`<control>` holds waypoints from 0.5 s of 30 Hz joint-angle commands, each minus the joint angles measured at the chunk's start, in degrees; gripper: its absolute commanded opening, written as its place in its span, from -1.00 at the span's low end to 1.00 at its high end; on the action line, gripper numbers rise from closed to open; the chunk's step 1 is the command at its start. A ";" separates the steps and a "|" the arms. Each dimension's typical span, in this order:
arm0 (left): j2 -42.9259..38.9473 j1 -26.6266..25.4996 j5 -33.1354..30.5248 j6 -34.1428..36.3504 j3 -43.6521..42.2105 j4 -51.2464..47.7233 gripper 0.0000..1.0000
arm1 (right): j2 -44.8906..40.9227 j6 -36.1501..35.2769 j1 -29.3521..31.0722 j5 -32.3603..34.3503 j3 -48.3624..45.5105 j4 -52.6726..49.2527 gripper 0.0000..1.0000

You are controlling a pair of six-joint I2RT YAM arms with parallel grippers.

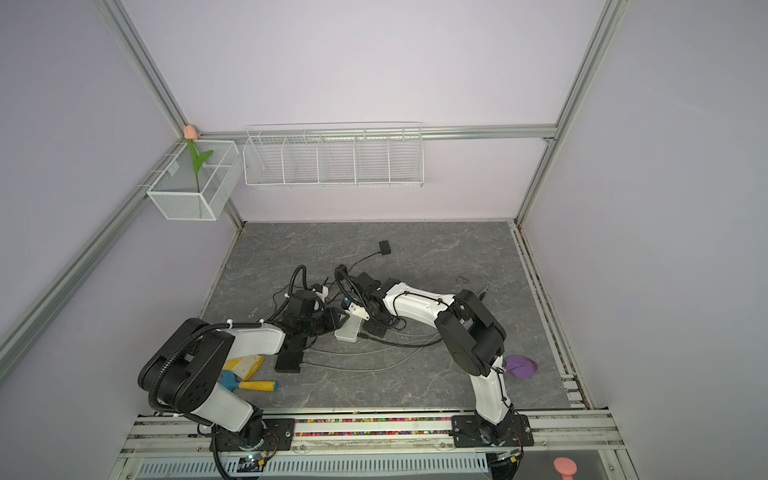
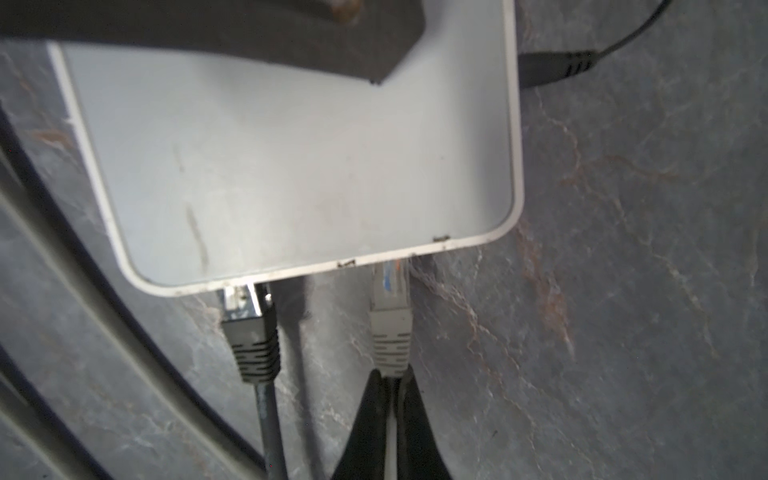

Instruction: Insert the plug into the switch port

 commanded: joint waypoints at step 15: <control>0.16 -2.40 -0.09 2.73 0.85 -5.83 -0.31 | -1.19 -1.99 1.61 -4.67 1.93 6.10 -0.87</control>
